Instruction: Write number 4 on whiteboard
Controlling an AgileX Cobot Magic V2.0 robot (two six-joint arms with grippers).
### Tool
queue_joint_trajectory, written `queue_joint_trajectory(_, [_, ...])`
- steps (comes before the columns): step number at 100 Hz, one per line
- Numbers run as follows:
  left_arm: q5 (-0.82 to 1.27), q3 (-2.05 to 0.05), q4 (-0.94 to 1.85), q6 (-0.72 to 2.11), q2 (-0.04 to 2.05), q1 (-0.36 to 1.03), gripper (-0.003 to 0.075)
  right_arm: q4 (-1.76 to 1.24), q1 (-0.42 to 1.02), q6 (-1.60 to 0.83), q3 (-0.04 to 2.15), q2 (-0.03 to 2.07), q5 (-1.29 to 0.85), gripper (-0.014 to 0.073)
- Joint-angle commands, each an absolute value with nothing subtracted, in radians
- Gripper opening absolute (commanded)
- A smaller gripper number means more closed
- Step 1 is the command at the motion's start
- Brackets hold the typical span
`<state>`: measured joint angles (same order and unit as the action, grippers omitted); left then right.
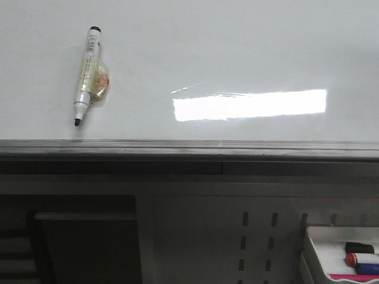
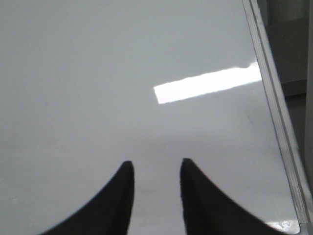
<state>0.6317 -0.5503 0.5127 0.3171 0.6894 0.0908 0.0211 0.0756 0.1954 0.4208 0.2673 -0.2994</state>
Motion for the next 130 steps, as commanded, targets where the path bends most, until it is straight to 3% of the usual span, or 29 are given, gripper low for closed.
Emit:
queue_joint_trajectory(1, [0.551, -0.623, 0.596, 0.387, 0.767, 0.144, 0.0368, 0.018, 0.079, 0.182, 0.46, 0.294, -0.247, 0.0388])
queue_joint_trajectory(47, [0.091, -0.677, 0.739, 0.441, 1.118, 0.478, 0.0365, 0.024, 0.284, 0.145, 0.46, 0.33, -0.322, 0.0403])
queue_joint_trajectory(82, [0.0, -0.733, 0.737, 0.441, 1.358, 0.507, 0.0363, 0.024, 0.284, 0.145, 0.46, 0.335, -0.318, 0.0403])
queue_joint_trajectory(94, [0.0, -0.741, 0.737, 0.441, 1.394, 0.507, 0.0249, 0.024, 0.284, 0.145, 0.46, 0.335, -0.311, 0.0403])
queue_joint_trajectory(107, [0.005, -0.741, 0.735, 0.441, 1.401, 0.507, -0.0023, 0.024, 0.284, 0.145, 0.46, 0.335, -0.303, 0.0403])
queue_joint_trajectory(123, [0.04, -0.741, 0.715, 0.441, 1.354, 0.511, -0.002, 0.021, 0.284, 0.133, 0.489, 0.353, -0.346, 0.0403])
queue_joint_trajectory(130, [0.088, -0.741, 0.652, 0.441, 1.31, 0.52, -0.002, -0.031, 0.297, 0.019, 0.533, 0.392, -0.395, 0.0403])
